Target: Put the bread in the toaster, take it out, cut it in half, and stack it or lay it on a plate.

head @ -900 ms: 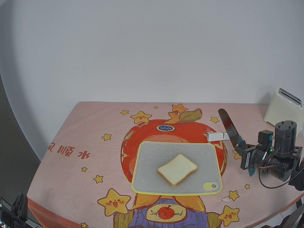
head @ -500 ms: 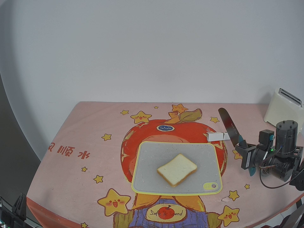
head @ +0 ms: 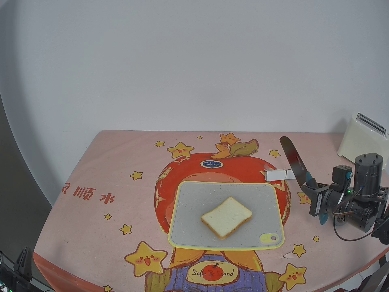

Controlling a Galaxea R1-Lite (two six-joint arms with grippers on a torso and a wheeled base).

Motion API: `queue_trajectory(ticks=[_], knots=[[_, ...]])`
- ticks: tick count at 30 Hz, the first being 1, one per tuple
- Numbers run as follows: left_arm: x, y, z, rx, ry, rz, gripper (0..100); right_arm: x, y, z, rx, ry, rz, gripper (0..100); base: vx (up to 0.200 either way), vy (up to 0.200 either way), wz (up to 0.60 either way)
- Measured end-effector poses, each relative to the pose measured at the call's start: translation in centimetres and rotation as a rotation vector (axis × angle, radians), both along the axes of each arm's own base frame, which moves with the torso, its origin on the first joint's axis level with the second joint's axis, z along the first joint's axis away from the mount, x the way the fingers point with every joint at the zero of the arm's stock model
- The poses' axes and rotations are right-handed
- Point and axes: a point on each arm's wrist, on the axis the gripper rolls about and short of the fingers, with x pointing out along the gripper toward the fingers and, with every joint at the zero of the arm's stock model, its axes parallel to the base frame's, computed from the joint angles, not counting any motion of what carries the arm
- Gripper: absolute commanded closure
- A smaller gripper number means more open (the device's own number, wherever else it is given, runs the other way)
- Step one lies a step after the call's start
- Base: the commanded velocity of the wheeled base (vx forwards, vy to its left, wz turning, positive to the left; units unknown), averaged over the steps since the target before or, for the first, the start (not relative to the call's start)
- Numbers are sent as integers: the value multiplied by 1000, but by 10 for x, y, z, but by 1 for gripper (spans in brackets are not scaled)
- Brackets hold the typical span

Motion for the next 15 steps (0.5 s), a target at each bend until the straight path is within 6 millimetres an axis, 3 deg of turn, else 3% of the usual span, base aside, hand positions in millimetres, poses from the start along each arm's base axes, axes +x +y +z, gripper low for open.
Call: queue_trajectory(ticks=[9, 15], knots=[[0, 0, 5, -3, -45, -26, 100, -1, -1, 3, 6, -11, 1, 100, 0, 0, 0], [-6, 0, 34, -10, -335, -2, 100, -2, -1, 4, 9, -15, 1, 100, 0, 0, 0]])
